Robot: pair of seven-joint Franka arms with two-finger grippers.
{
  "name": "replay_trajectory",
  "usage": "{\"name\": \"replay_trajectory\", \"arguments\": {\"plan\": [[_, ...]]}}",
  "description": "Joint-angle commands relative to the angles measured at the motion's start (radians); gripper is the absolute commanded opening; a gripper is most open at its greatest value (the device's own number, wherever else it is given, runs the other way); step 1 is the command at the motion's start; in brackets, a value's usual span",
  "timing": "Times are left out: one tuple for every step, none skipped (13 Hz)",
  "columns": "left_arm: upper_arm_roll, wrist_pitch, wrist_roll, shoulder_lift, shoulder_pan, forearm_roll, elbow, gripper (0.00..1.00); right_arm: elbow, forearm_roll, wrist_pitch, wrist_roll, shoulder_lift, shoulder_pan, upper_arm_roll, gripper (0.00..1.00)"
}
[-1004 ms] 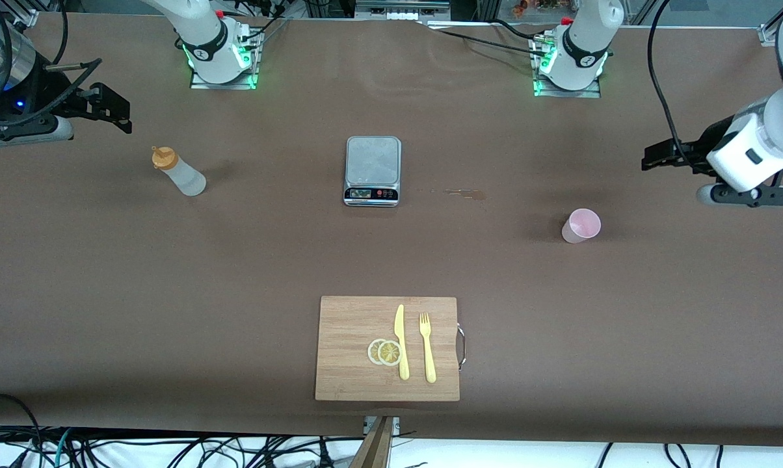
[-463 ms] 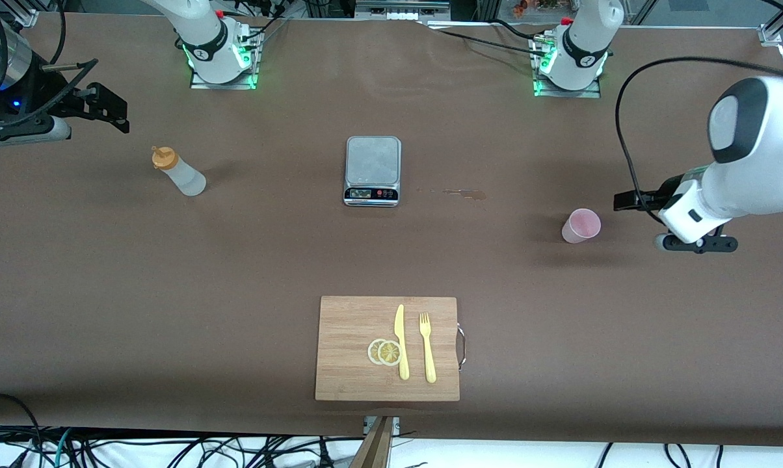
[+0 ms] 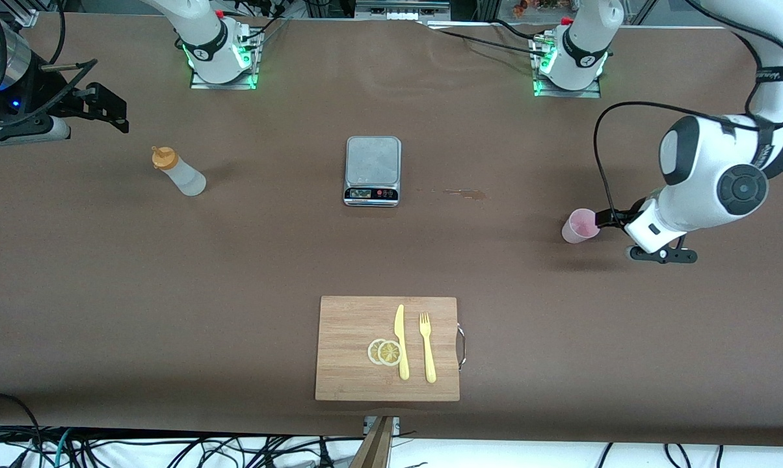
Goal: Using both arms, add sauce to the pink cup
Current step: 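Reach the left gripper down to the pink cup and grasp it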
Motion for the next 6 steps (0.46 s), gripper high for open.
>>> {"name": "replay_trajectory", "arguments": {"plan": [[-0.004,0.083,0.021,-0.015,0.01,0.022,-0.078,0.99,0.013,0.003,-0.017,0.009,-0.003,0.0,-0.003,1.0],[-0.004,0.105,0.023,-0.015,0.01,0.022,-0.098,0.98,0.013,0.003,-0.017,0.009,-0.003,0.0,-0.003,1.0],[-0.004,0.143,0.034,-0.013,0.012,0.022,-0.121,0.98,0.013,0.003,-0.017,0.009,-0.003,0.0,-0.003,1.0],[-0.001,0.183,0.046,-0.01,0.015,0.022,-0.142,0.98,0.013,0.003,-0.017,0.009,-0.004,0.0,-0.003,1.0],[0.002,0.205,0.055,-0.004,0.019,0.02,-0.153,0.98,0.013,0.003,-0.017,0.009,-0.003,0.0,-0.003,1.0],[0.002,0.208,0.055,-0.002,0.024,0.02,-0.156,0.97,0.013,0.003,-0.017,0.009,-0.003,-0.001,-0.003,1.0]]}}
